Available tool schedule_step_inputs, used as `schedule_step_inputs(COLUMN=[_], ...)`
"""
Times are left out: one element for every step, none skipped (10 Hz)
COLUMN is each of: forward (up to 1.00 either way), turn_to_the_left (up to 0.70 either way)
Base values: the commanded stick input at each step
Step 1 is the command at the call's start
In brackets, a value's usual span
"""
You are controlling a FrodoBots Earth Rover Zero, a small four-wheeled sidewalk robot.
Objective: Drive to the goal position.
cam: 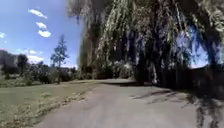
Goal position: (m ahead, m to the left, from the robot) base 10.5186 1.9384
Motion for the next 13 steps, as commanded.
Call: schedule_step_inputs(forward=[1.0, 1.0, 1.0, 1.0, 1.0, 1.0, 1.0, 1.0, 1.0, 1.0, 1.0, 1.0, 1.0], turn_to_the_left=[0.0, 0.0, 0.0, 0.0, 0.0, 0.0, 0.0, 0.0, 0.0, 0.0, 0.0, 0.0, 0.0])
